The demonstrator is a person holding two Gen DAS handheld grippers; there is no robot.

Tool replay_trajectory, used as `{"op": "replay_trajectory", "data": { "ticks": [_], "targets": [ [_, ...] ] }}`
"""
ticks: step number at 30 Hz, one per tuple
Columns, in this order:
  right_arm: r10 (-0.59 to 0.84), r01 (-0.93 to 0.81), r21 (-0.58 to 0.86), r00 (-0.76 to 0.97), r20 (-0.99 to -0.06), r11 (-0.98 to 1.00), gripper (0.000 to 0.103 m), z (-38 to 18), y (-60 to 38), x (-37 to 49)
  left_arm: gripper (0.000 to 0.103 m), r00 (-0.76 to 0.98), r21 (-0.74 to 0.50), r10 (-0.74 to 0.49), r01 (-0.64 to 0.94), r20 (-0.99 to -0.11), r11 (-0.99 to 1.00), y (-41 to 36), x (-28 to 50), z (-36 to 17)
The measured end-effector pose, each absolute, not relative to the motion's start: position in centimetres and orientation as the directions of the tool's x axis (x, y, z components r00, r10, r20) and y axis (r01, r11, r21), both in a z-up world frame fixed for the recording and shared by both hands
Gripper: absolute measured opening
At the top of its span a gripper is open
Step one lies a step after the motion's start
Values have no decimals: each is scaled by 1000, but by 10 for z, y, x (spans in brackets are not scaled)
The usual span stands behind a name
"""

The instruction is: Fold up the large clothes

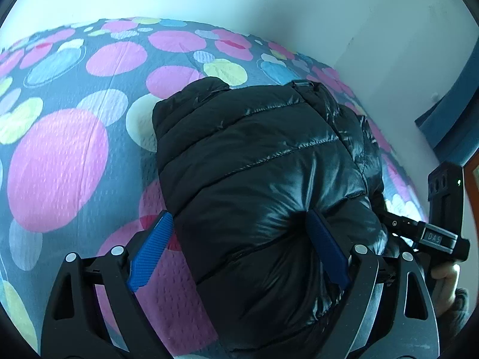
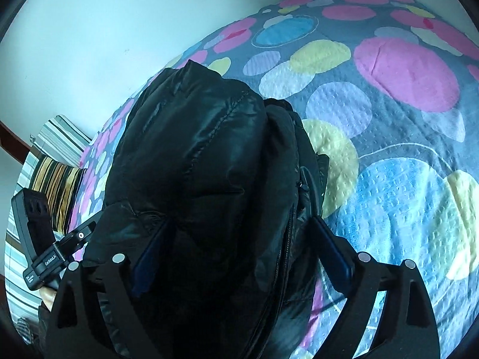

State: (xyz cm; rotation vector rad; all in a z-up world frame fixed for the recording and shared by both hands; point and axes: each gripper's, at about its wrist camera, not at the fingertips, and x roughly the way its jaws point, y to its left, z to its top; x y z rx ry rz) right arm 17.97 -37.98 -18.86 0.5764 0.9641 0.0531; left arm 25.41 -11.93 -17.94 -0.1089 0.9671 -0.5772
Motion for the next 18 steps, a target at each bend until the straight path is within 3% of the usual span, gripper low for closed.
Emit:
{"op": "replay_trajectory", "data": {
  "ticks": [4, 11, 18],
  "targets": [
    [292, 210, 483, 575, -764, 850, 88, -193, -378, 183, 82, 418, -333, -503, 415, -757, 847, -125, 256, -184],
    [298, 169, 471, 583, -756, 866, 48, -189, -369, 184, 71, 419, -295, -481, 435, -770, 851, -134, 253, -179],
    [378, 125, 576, 640, -669, 808, 32, -184, -369, 177, 66, 440, -277, -482, 452, -758, 848, -130, 247, -169]
  ]
}}
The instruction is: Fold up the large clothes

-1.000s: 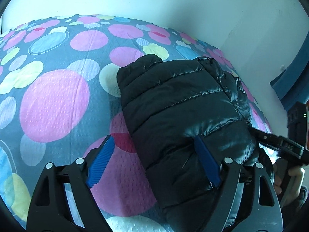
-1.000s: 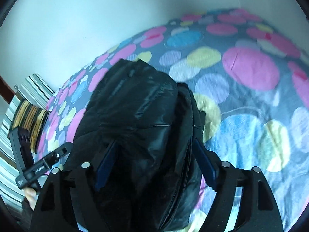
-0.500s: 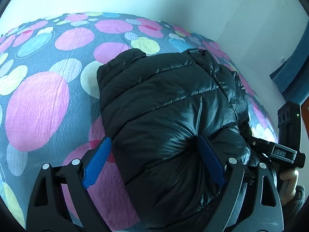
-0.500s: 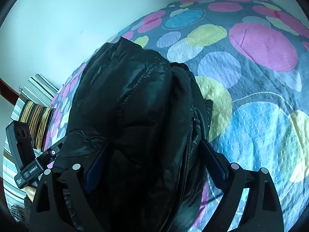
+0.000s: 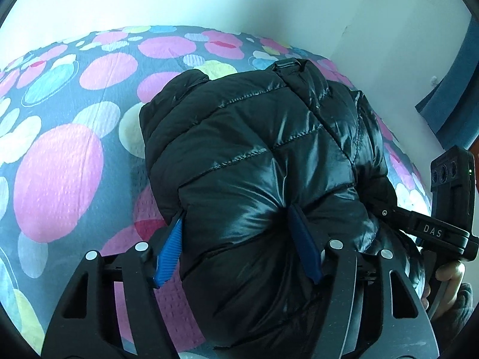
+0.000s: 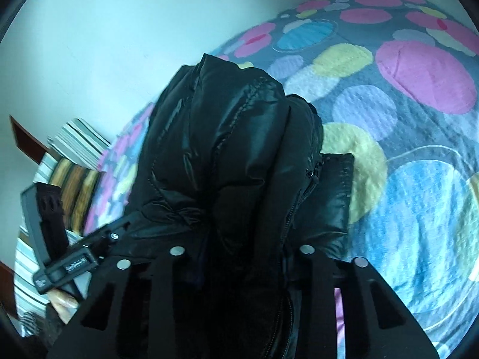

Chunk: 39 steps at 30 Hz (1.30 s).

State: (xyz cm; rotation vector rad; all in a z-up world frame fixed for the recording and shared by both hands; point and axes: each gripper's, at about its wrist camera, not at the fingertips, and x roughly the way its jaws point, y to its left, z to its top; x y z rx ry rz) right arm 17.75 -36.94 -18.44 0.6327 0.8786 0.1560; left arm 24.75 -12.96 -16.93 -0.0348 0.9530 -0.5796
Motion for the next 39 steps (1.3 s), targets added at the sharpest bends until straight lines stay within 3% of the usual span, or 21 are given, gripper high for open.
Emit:
{"op": "replay_trajectory", "data": {
  "ticks": [8, 20, 39],
  "targets": [
    [473, 56, 664, 657, -587, 746, 27, -184, -346, 200, 65, 480, -288, -461, 392, -747, 874, -86, 262, -161],
    [636, -71, 777, 623, -456, 626, 25, -181, -271, 290, 60, 569, -186, -328, 295, -754, 937, -8, 313, -146],
    [602, 9, 759, 603, -524, 651, 29, -208, -264, 310, 61, 575, -150, -296, 288, -763, 946, -12, 332, -160]
  ]
}}
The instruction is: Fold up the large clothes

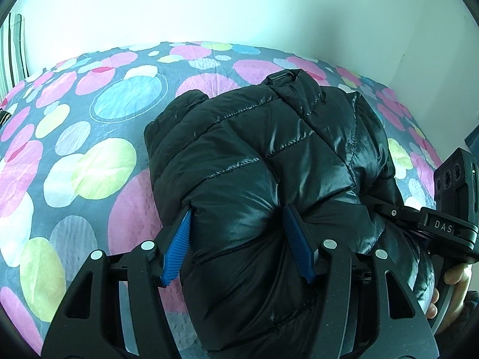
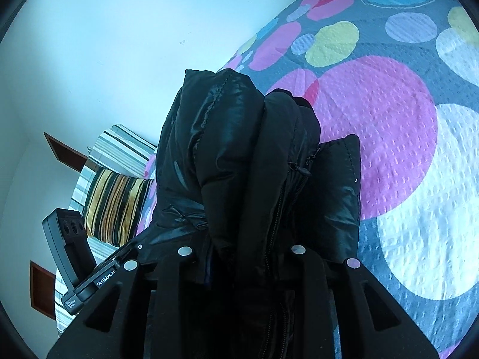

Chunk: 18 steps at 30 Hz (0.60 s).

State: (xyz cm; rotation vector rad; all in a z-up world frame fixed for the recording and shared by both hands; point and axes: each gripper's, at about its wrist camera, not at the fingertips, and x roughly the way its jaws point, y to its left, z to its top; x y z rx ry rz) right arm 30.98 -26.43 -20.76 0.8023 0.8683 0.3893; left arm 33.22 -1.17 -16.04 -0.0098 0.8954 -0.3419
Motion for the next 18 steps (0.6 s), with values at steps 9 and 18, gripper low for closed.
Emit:
{"op": "replay_trajectory", "data": {
  "ticks": [9, 18],
  "targets": [
    [564, 23, 719, 602, -565, 695, 40, -199, -260, 312, 62, 584, -131, -279, 282, -762, 950, -12, 326, -158],
    [558, 39, 717, 599, -575, 696, 42, -202, -260, 314, 62, 584, -134, -281, 281, -761, 950, -11, 326, -158]
  ]
}}
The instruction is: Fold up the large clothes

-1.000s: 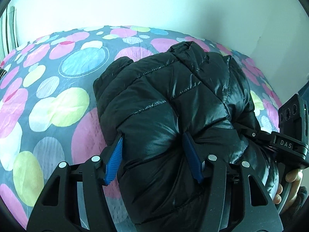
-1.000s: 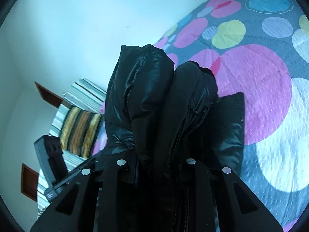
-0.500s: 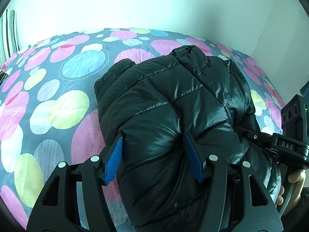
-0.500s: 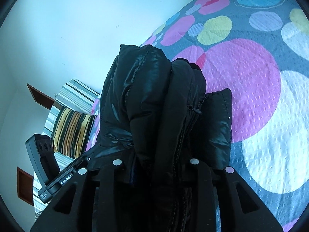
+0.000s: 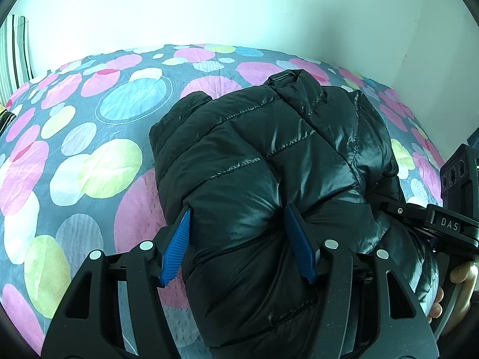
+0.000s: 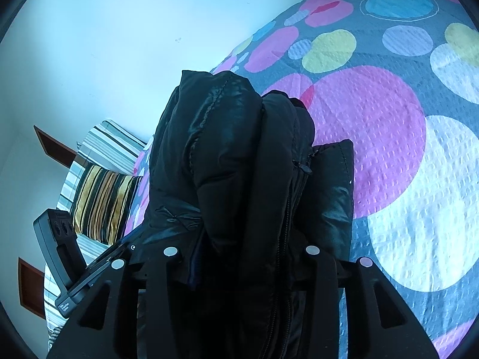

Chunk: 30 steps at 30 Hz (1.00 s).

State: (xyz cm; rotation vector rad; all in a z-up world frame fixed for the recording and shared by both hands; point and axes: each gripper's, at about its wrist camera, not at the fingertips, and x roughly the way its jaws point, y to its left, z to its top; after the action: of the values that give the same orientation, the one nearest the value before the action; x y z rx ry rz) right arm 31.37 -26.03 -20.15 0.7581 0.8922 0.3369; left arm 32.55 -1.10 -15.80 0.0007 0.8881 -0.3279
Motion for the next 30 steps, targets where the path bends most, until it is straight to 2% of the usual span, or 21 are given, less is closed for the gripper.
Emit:
{"op": "replay_trajectory", "data": {
  "ticks": [7, 13, 16, 20, 24, 30],
  "targets": [
    [558, 42, 717, 597, -576, 696, 45, -201, -261, 313, 62, 585, -146, -289, 279, -758, 949, -10, 326, -158],
    [542, 51, 709, 607, -581, 703, 56, -198, -263, 310, 63, 595, -137, -282, 278, -752, 951, -9, 323, -153],
    [527, 54, 698, 615, -586, 714, 58, -194, -265, 305, 70, 612, -114, -257, 263, -748, 958, -8, 320, -150],
    [490, 58, 666, 632, -601, 743, 59, -183, -266, 296, 70, 621, -109, -240, 242, -746, 964, -4, 311, -144],
    [415, 66, 597, 658, -628, 800, 59, -163, -264, 280, 74, 641, -97, -220, 222, -736, 970, 0, 294, -133],
    [224, 143, 446, 707, -671, 884, 60, -126, -261, 245, 81, 695, -70, -187, 192, -694, 979, 5, 253, -107]
  ]
}}
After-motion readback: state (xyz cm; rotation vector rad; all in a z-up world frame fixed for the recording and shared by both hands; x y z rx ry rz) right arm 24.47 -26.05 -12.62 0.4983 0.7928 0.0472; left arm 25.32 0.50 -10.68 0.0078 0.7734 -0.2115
